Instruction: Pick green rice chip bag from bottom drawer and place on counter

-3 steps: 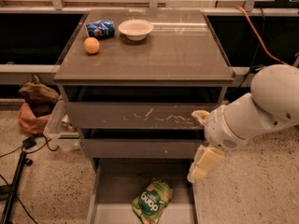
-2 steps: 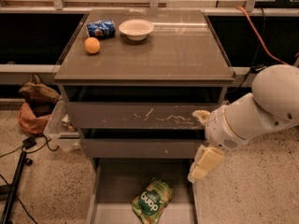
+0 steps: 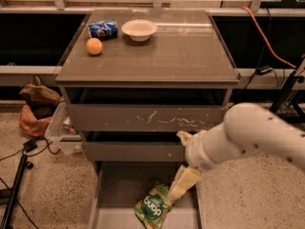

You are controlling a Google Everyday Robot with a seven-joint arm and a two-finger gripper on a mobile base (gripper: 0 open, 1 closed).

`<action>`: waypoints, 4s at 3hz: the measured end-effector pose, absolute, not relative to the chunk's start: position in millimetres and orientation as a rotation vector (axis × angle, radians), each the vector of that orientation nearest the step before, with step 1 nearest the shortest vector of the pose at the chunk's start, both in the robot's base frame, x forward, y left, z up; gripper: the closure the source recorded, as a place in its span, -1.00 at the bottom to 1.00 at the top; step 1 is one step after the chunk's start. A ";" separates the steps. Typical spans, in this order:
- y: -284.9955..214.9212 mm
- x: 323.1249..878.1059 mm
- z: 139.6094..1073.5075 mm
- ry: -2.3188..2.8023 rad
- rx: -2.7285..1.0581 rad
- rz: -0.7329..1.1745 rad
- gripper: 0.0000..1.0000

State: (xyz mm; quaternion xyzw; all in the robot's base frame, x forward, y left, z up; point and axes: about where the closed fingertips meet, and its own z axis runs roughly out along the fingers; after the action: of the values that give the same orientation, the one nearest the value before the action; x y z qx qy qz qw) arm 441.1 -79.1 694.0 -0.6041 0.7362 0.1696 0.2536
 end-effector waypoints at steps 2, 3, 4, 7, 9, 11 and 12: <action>-24.9 467.7 556.5 2.020 -1.555 0.472 -1.00; -24.9 467.4 556.6 2.021 -1.557 0.473 -1.00; -17.9 471.8 536.9 2.014 -1.538 0.446 -1.00; 0.0 499.7 360.5 2.066 -1.444 0.384 -1.00; -26.8 522.4 307.5 2.098 -1.271 0.477 -1.00; -17.2 524.6 283.0 2.097 -1.265 0.512 -1.00; 1.5 524.9 251.4 2.083 -1.285 0.568 -1.00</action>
Offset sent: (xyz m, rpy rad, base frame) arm 0.0449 0.0699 -0.2005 0.0544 -0.0019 -0.1004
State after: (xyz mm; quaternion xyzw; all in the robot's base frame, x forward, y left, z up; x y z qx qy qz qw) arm 524.9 1.5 251.4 -0.4863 0.7884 0.2150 0.3095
